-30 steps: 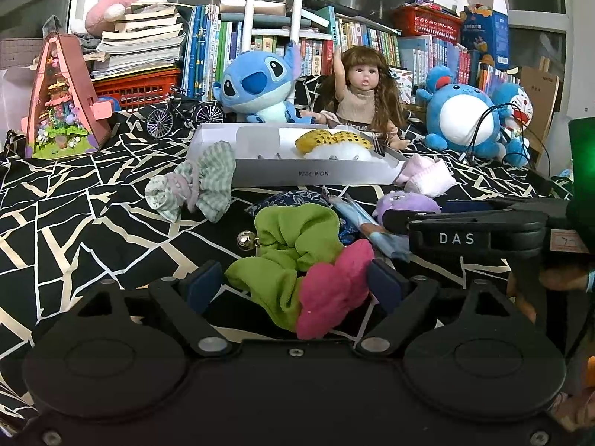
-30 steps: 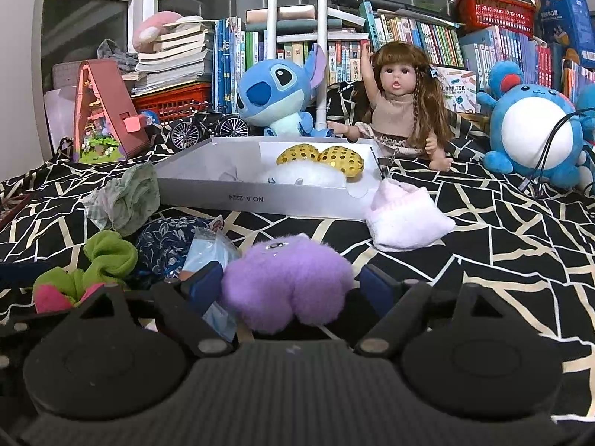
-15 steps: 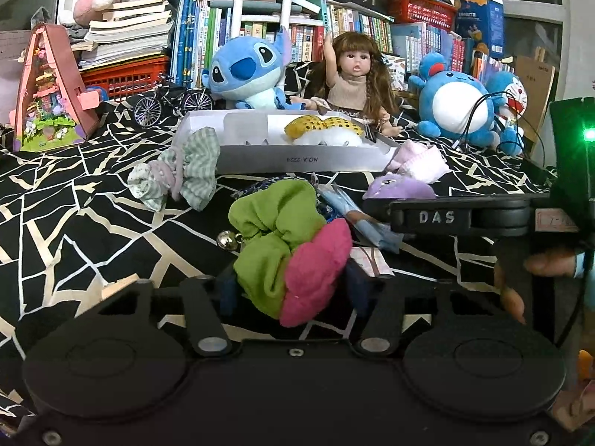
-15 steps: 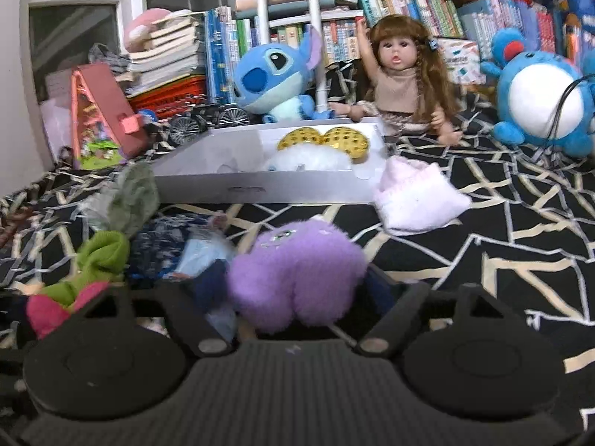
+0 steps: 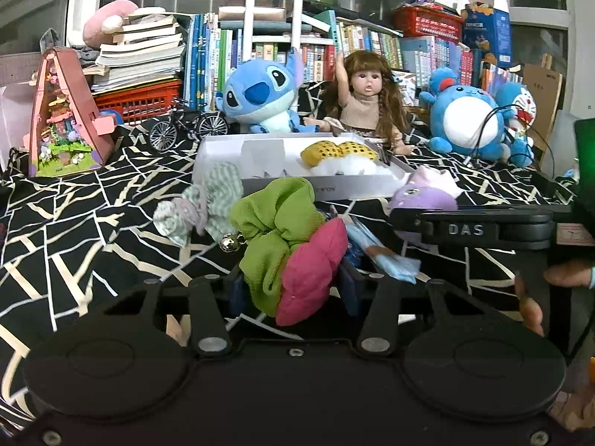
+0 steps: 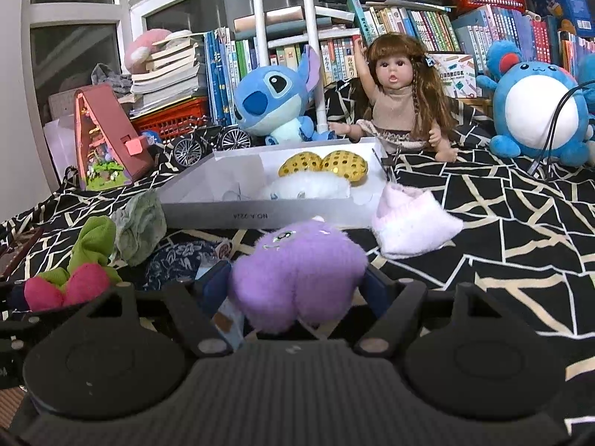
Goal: Organize soft objects
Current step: 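Grasp the purple plush with the right tool while the left tool grasps the green and pink scrunchies, then carry the plush and scrunchies into the white box and open both tools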
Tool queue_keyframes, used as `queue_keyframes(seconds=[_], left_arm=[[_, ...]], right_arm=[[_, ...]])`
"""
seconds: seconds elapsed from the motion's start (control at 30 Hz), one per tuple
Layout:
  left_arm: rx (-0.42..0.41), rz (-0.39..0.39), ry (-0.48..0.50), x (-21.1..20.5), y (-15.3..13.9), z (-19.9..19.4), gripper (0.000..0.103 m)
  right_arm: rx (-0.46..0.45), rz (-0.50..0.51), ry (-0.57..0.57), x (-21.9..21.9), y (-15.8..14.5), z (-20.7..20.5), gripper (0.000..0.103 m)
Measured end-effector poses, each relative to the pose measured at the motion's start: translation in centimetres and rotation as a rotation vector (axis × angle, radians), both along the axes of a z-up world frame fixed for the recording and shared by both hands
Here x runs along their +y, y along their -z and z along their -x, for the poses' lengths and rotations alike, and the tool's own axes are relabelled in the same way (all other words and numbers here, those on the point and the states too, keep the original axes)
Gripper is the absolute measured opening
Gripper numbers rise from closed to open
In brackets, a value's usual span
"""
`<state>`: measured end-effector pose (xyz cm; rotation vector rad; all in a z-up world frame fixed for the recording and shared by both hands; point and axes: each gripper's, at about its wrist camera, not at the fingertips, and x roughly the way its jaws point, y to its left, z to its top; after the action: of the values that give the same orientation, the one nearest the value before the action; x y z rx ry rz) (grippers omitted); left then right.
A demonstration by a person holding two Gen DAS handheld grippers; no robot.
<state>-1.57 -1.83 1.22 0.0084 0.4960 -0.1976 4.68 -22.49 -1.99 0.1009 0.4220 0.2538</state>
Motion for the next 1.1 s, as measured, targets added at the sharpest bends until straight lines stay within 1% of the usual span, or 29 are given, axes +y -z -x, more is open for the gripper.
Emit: queue_keyframes(seconds=[0.2, 0.47, 0.67, 0.97, 1.1], left_arm=[[0.006, 0.011, -0.015, 0.8, -1.2, -1.5, 0.046], [0.005, 0.066, -0.014, 2.3, -3.4, -4.4, 0.046], [0.045, 0.117, -0.02, 3.4, -5.5, -8.0, 0.046], [0.073, 0.183, 0.003, 3.9, -9.6, -14.2, 0.046], [0.093, 0.181, 0.028, 3.4, -11.1, -18.0, 0.046]], right_arm=[[-0.013, 0.004, 0.017, -0.4, -0.8, -0.3, 0.076], [-0.011, -0.031, 0.05, -1.6, -2.2, -1.5, 0.076], [-0.004, -0.053, 0.049, -2.2, -4.2, -3.2, 0.076], [0.024, -0.132, 0.024, -3.5, -8.2, -8.1, 0.076], [0.08, -0.179, 0.003, -3.7, -9.5, -11.5, 0.076]])
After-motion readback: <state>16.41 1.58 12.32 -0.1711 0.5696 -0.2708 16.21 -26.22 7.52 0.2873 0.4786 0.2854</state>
